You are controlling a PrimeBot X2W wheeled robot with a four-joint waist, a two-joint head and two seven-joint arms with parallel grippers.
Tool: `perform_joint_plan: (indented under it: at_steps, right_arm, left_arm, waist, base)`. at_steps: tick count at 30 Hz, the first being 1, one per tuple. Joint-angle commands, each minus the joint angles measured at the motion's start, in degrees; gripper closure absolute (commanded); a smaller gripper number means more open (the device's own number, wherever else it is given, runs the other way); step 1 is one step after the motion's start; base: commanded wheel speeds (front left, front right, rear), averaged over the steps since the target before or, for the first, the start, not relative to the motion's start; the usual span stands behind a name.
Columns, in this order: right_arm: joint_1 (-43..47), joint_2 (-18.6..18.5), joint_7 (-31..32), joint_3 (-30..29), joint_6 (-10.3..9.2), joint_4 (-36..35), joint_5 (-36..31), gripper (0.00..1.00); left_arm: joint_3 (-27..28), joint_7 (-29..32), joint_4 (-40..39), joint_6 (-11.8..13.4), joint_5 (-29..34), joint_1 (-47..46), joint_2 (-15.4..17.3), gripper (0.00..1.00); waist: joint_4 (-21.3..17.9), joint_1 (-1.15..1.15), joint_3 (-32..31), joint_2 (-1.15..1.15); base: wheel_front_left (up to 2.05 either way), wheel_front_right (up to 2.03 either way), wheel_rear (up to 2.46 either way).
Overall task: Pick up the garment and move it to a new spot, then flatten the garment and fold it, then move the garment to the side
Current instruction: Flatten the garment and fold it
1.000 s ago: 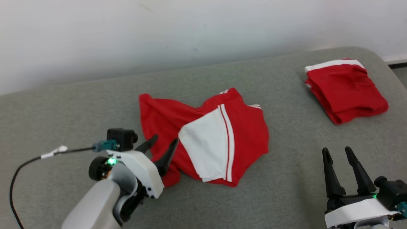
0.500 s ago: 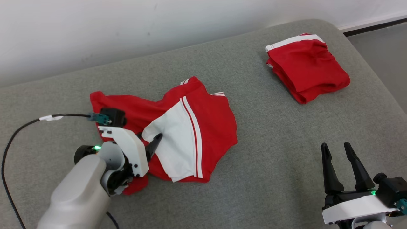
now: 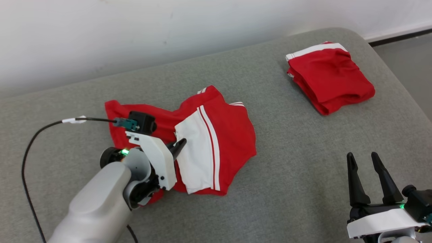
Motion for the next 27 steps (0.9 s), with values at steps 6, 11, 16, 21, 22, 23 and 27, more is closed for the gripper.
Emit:
perform_joint_plan:
  at_steps: [6,11,16,21,22,23,27]
  right_arm:
    - [1.4,-1.1,-0.2,-0.5,-0.12,0.3,-0.5,0.00]
    - [1.4,-1.5,-0.2,-0.7,-0.12,0.1,-0.5,0.00]
    - [1.3,-1.9,-0.2,-1.7,-0.12,-0.4,-0.6,0.00]
    - [0.6,-1.2,-0.2,-2.7,-0.12,-1.0,-0.5,0.00]
    - [0.6,-1.2,-0.2,-2.7,-0.12,-1.0,-0.5,0.00]
    - [0.3,-1.0,-0.2,-2.6,-0.12,-1.1,-0.4,0.00]
    - [0.4,0.0,-0.2,-3.0,-0.12,-1.3,0.2,0.00]
  left_arm:
    - [-2.2,-2.6,-3.6,-0.1,-0.5,1.5,-0.2,1.00]
    - [-3.9,-3.3,-8.5,-0.1,-1.0,2.1,-1.5,1.00]
    - [-7.2,-2.3,-13.8,0.4,1.8,1.9,-3.8,1.00]
    - [-10.0,-0.4,-15.1,1.4,3.2,-0.2,-7.2,1.00]
    - [-10.0,-0.4,-15.1,1.4,3.2,-0.2,-7.2,1.00]
    - [-10.2,-0.3,-14.9,1.6,3.5,-0.7,-7.8,1.00]
    - [-11.5,0.8,-13.2,1.5,4.1,-2.5,-9.6,1.00]
  waist:
    - [2.7,0.00,-3.0,0.00]
    - [2.7,0.00,-4.1,0.00]
    - [0.4,0.00,-4.1,0.00]
    - [-5.0,0.00,-2.1,0.00]
    - [-5.0,0.00,-2.1,0.00]
    - [-6.3,0.00,-1.5,0.00]
    - [-10.6,0.00,1.0,0.00]
  base:
    - [0.00,0.00,0.00]
    - [0.00,0.00,0.00]
    - [0.00,0.00,0.00]
    - [0.00,0.00,0.00]
    - [0.00,0.00,0.00]
    - [0.00,0.00,0.00]
    - [0.00,0.00,0.00]
